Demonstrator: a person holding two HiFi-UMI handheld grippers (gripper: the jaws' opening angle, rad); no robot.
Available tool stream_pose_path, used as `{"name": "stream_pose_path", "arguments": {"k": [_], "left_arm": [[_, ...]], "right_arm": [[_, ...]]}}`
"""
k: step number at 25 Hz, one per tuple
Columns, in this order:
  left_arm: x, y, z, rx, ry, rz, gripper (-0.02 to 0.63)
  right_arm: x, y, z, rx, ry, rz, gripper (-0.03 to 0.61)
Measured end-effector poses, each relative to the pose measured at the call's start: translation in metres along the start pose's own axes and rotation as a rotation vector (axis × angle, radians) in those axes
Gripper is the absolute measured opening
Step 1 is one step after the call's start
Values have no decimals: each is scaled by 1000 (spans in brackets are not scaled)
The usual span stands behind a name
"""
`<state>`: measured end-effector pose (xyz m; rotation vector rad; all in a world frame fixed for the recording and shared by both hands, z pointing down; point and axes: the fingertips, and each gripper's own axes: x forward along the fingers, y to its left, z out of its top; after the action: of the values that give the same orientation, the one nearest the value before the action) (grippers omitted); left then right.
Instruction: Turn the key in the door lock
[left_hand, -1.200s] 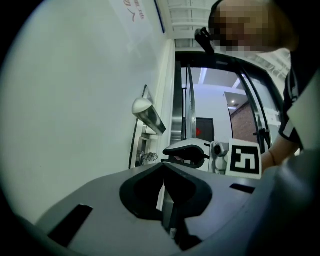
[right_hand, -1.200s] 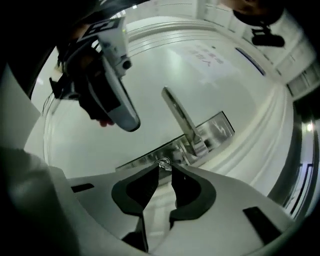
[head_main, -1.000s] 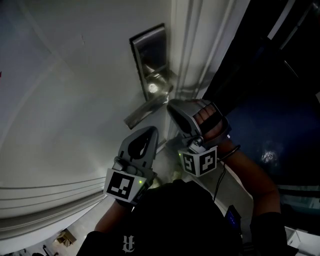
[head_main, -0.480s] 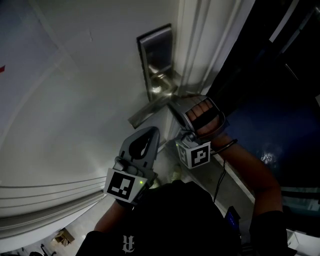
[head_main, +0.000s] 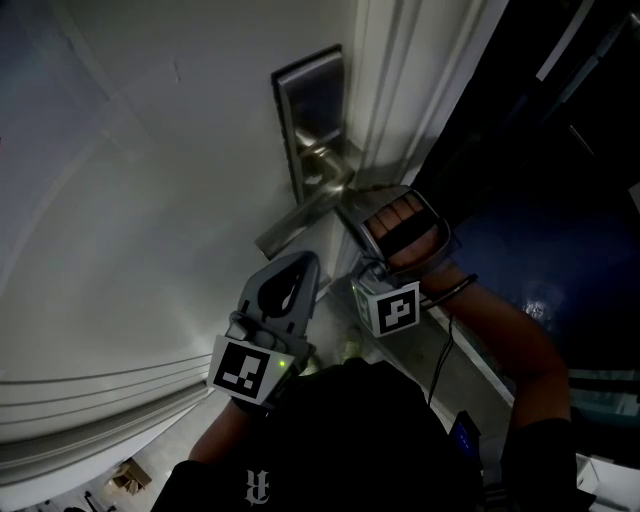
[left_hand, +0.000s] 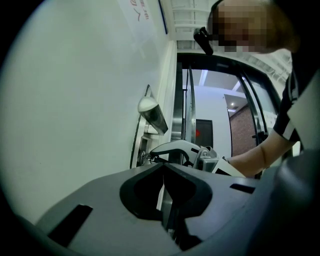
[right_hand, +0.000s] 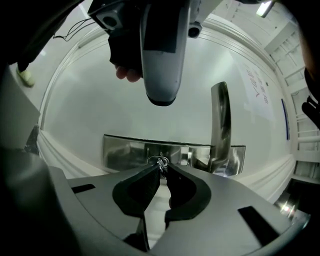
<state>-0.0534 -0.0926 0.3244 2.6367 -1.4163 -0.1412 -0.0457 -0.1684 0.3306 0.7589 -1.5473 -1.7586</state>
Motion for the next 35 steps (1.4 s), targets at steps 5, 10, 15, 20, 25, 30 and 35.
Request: {"name": "stream_pose_path", "arguments": {"k": [5, 10, 15, 20, 25, 30, 35], "left_arm": [[0, 1, 0, -3, 1, -2, 8], [-2, 4, 0, -6, 2, 3, 8], [-3, 6, 0, -5, 3, 7, 8], [-4, 6, 0, -4, 5, 7, 8], [-4, 6, 0, 2, 5, 8, 8], [-4, 5, -1, 6, 9, 6, 8], [-4, 5, 0, 6, 10, 11, 8]], "right_arm": [[0, -4, -3, 130, 23, -1, 48], [0, -4, -4, 284, 37, 6, 23], [0, -6, -6, 542, 38, 27, 23], [1, -6, -8, 987, 16, 103, 20], [2, -5, -14, 1494, -46, 196, 20], [2, -3, -17, 1817, -98, 254, 20], [1, 0, -19, 2160, -176, 327, 21]]}}
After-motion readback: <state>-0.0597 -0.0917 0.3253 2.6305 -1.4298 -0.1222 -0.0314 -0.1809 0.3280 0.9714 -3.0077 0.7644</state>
